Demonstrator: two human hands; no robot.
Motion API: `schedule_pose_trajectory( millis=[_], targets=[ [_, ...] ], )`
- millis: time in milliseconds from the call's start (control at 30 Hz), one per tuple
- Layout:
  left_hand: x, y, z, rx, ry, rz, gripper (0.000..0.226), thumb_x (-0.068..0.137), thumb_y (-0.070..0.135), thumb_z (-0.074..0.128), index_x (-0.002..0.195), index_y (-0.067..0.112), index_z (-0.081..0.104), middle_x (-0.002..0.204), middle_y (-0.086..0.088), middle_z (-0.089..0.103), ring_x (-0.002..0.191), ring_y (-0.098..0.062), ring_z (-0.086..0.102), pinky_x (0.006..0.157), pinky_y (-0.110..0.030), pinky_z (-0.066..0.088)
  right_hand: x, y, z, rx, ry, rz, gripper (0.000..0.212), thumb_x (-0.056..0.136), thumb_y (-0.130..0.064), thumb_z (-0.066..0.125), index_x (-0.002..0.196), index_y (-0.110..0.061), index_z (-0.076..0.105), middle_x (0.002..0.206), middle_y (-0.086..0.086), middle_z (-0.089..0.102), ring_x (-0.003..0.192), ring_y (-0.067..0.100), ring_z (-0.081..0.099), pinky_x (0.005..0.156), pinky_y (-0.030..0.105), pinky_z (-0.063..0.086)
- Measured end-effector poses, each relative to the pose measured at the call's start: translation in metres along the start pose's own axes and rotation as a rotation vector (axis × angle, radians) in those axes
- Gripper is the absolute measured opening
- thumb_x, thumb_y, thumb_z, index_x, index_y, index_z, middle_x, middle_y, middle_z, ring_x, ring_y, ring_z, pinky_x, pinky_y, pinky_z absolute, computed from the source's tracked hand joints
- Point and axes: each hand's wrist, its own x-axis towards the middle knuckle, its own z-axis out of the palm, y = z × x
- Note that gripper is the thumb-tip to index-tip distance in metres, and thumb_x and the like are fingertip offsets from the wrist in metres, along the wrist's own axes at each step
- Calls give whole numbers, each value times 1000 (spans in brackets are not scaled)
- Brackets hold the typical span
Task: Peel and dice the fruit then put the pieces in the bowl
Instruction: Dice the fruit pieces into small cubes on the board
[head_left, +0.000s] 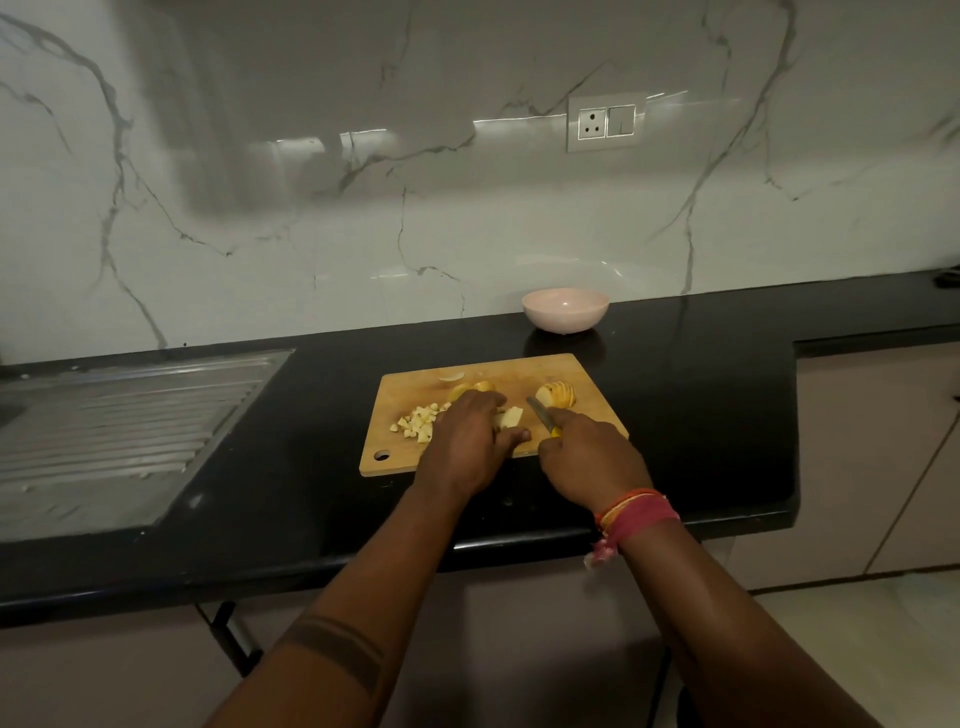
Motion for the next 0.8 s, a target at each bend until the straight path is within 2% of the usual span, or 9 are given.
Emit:
schedule_pose_trajectory(
  millis=[100,233,333,400,467,567,667,800],
  targets=[
    [1,1,0,15,-6,6,52,92,42,70,136,18,57,128,-3,61,116,-21,57,100,-45,48,4,0,-2,-35,-24,-5,53,96,-33,47,149,-36,45,125,4,65,102,24,62,74,32,47],
    [2,-2,-1,-21,20,18,42,96,22,65,137,20,56,132,-2,59,118,-19,57,103,-41,48,-4,5,-1,-23,-45,-45,50,96,-34,48,146,-40,46,106,-1,68,84,16,63,72,33,54],
    [2,-3,-3,-45,17,18,45,95,12,61,139,21,56,136,0,57,122,-16,55,106,-34,45,-2,10,-4,25,-14,-31,49,97,-33,48,146,-38,48,109,0,67,84,16,62,72,32,53],
    [2,-3,-4,-57,6,17,47,94,10,61,139,21,56,138,0,57,124,-17,55,108,-34,45,-2,8,-1,7,5,-18,50,97,-34,48,146,-38,47,112,1,67,88,17,61,72,31,50],
    [1,-2,-4,-27,-1,-9,46,95,17,60,140,22,56,139,0,57,127,-21,53,111,-41,40,-5,4,4,-39,12,-38,51,96,-36,47,147,-43,45,111,0,69,91,19,62,70,31,48],
    [1,-2,-9,169,3,-75,44,98,38,57,141,29,56,137,2,58,130,-25,47,110,-49,30,-10,-1,11,-74,40,-66,53,97,-38,46,149,-45,41,105,-1,69,84,17,60,65,29,43],
    [1,-4,-11,235,-22,-106,42,99,48,52,136,32,60,133,1,56,129,-25,44,109,-48,24,-9,-2,12,-78,50,-60,53,97,-37,46,149,-45,40,105,-1,69,82,16,58,65,29,43],
    [3,-9,-10,186,-59,-115,43,98,51,54,137,35,60,135,3,55,131,-23,42,112,-47,19,-9,-4,13,-71,1,-98,52,97,-39,46,148,-42,43,114,0,69,95,20,64,72,32,50]
  ],
)
